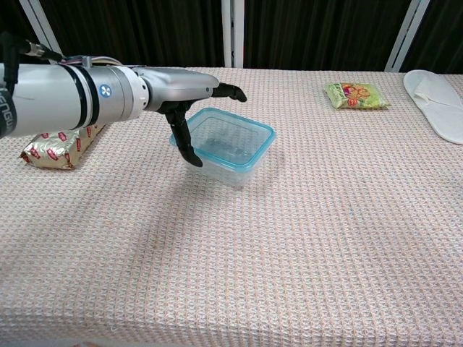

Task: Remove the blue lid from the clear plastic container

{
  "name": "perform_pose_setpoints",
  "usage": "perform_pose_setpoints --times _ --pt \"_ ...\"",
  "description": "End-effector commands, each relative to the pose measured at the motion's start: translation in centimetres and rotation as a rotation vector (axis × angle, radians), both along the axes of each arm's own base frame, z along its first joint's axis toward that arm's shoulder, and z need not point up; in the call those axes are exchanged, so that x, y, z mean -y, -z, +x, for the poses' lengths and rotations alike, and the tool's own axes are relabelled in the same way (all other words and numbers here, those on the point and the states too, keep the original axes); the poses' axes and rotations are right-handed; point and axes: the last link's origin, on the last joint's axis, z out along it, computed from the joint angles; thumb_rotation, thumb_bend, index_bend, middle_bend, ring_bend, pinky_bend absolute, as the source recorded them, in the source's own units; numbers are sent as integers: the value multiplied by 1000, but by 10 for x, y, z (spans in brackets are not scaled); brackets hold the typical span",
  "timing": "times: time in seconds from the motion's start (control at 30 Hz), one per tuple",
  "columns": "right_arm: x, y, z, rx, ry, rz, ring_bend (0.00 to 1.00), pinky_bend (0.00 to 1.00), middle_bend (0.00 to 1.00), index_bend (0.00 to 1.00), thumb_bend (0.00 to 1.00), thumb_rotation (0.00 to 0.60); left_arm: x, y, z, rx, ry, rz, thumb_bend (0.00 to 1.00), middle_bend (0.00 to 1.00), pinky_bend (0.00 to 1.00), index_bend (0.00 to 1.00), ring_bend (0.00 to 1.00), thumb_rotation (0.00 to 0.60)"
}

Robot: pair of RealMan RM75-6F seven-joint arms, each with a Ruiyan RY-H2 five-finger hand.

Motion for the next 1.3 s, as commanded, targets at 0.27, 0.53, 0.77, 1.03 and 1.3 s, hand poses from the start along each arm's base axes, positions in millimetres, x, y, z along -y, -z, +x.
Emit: perform_pose_setpoints --times 0.27,0.53,0.77,1.03,1.3 --pt "0 2 -4 0 18 3 0 0 0 0 119 600 -9 1 14 -79 -30 -58 0 0 2 9 0 600" --pt "-1 2 -8 0 26 3 0 0 0 0 119 600 -14 1 14 -117 -51 -71 0 0 2 9 0 600" --pt "-1 2 -9 -1 31 4 0 0 0 0 119 600 -17 -8 12 -123 -71 -56 0 0 3 9 0 600" --pt "-2 4 -7 -2 26 11 0 0 0 0 119 600 -20 -1 13 -135 -76 -71 0 15 7 36 0 600" --pt "-2 39 14 26 -71 123 0 0 0 0 119 600 -22 2 15 -139 -74 -46 0 187 57 195 64 600"
